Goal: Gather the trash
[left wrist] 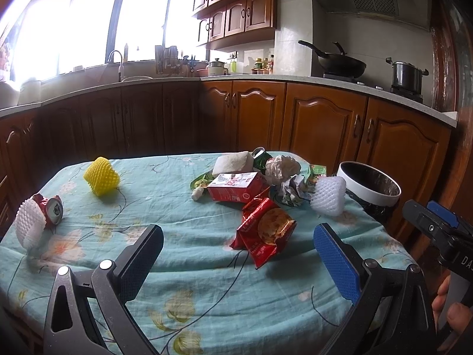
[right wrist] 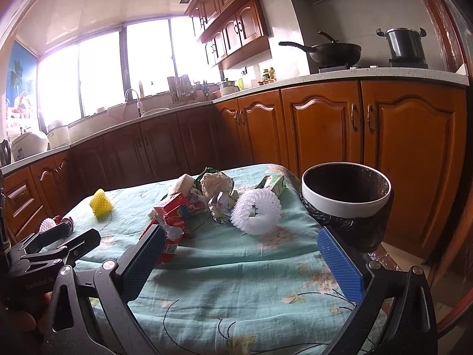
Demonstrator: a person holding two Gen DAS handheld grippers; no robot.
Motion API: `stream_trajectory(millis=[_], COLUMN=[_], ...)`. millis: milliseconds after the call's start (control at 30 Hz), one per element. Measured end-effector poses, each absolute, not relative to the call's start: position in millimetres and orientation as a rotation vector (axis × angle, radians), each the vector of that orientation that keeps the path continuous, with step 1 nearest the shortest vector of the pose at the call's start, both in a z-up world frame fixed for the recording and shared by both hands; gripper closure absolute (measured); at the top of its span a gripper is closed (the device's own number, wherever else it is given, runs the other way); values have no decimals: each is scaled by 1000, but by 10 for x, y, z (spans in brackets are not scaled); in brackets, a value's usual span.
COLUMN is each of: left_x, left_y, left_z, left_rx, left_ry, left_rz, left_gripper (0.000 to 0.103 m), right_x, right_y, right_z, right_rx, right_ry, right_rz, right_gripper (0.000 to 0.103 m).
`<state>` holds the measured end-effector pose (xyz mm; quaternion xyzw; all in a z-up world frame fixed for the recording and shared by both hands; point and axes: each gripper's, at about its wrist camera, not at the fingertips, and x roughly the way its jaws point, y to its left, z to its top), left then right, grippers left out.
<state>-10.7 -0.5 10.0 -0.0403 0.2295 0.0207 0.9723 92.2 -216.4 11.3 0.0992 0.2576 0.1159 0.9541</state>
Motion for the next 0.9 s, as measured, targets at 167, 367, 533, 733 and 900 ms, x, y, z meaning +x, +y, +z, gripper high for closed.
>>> stream_trajectory(millis=[167,367,533,733,900], left_x=[-107,-81,-64,-41,13], left_y=[-7,-14,-20,-28,-23], left_z=[96,82,75,62,57], left_rx=[-79,-79,-77,-75,-78], left_ry=[466,473,475,483,495], left_rz=[40,37,37,39,38], left_gripper=[1,1,1,1,1], right_x=[916,905,929,958,1010], right_y=[-2179,-2173,-2179,-2180,-2190], right_z=[109,103,88,76,61], right_rx=[208,218,220,225,230], right_ry=[524,528,534,542,549], right_rz=[240,246,253,262,267], right_gripper=[0,0,0,0,0])
